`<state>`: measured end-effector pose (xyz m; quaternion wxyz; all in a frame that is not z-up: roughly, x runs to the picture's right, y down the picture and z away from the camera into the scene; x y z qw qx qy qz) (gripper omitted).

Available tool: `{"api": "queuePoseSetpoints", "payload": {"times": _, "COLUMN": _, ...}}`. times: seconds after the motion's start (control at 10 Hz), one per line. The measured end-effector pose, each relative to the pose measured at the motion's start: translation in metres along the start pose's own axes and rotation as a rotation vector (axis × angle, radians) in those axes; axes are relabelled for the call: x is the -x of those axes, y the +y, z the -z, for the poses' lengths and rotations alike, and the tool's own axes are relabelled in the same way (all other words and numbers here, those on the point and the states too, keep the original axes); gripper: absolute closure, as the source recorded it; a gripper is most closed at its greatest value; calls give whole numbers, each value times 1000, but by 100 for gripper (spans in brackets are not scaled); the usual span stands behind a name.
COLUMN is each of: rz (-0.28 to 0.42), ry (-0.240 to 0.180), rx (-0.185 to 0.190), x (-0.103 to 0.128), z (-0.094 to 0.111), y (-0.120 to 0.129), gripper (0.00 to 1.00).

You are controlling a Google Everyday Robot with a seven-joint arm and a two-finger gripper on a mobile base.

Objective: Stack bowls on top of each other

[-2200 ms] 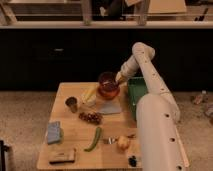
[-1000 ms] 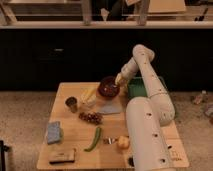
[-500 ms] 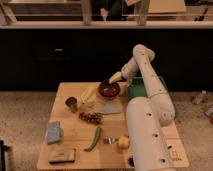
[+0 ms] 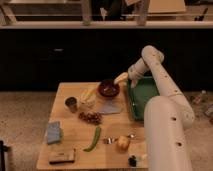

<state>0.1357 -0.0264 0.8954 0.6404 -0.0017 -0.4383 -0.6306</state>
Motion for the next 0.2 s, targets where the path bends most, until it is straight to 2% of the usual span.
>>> {"api": "queuePoseSetpoints", "payload": {"times": 0.2, "rz": 22, "ry": -15, "rx": 2, "x": 13, "z": 8, "y": -5, "gripper": 20}}
